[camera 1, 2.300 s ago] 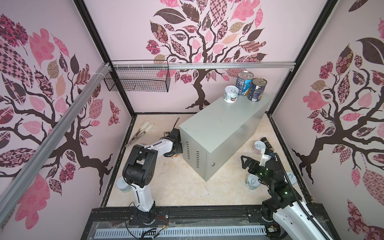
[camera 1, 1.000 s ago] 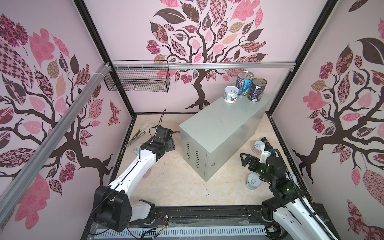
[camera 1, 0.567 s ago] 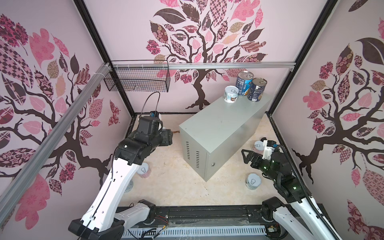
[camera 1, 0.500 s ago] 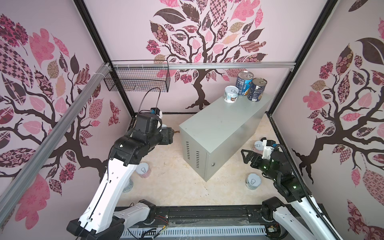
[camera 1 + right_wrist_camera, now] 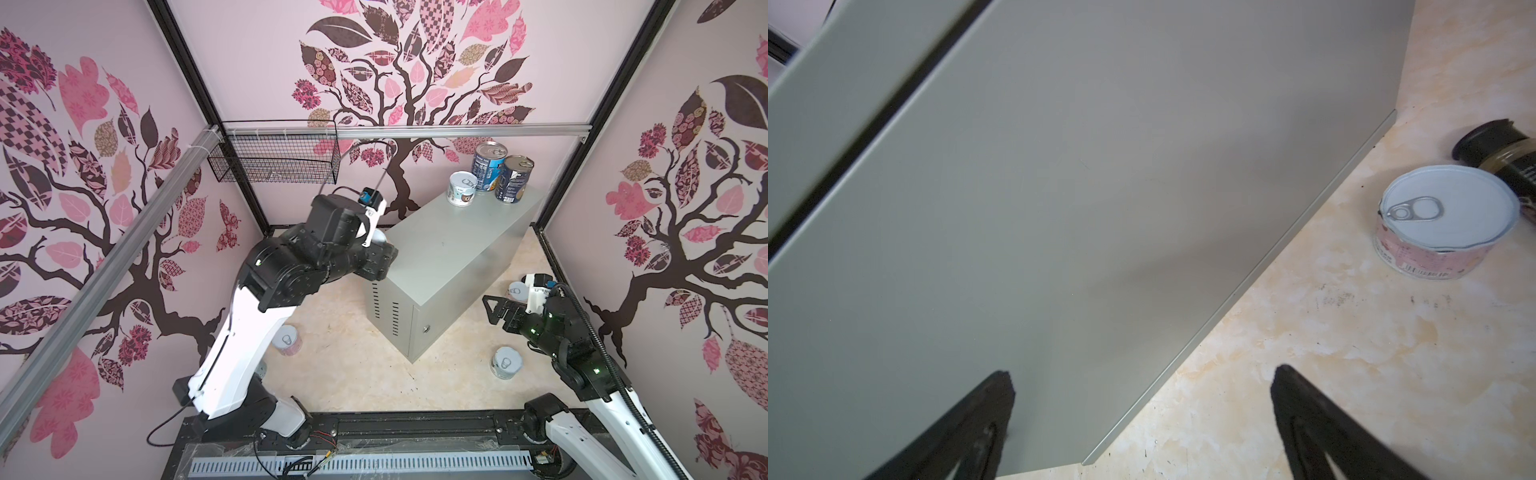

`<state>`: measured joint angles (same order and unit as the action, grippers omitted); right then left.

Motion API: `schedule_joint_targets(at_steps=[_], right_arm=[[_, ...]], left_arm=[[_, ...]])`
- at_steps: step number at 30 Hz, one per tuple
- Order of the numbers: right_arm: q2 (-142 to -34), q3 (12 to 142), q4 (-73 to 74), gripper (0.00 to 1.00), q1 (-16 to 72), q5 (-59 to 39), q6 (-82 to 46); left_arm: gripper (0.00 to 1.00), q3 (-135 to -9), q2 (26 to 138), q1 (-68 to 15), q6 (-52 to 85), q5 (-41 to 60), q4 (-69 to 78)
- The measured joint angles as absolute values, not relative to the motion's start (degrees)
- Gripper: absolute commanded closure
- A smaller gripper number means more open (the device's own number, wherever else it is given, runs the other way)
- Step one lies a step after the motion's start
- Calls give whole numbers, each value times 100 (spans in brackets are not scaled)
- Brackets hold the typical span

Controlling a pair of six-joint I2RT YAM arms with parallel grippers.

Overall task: Place and organize the canned foods onto the counter
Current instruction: 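Lift the orange-labelled can with the left gripper onto the cabinet top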

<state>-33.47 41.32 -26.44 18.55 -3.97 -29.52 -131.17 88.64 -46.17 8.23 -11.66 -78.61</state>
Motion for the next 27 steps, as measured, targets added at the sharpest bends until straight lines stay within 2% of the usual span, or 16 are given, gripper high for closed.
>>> schedule_joint_targets(at_steps=[7,15,18,24,27], right_arm=[[-3017,4132,-2943,0,1855,-401,-2884],[-2836,4130,-3197,0,1857,-495,-2838],[-2836,4130,-3210,0,1865,-499,-2823],[-2836,4130,-3203,0,1868,-523,-2821],[-2836,4130,-3201,0,1868,-517,-2808]], left_arm=[[50,-14324,10436,-5122,545,-1114,-8049],[47,-14615,10908,-5131,432,-740,-7848],[40,-14671,11026,-5131,395,-650,-7808],[20,-15012,11415,-5122,263,-548,-7443],[14,-15061,11533,-5074,222,-464,-7323]])
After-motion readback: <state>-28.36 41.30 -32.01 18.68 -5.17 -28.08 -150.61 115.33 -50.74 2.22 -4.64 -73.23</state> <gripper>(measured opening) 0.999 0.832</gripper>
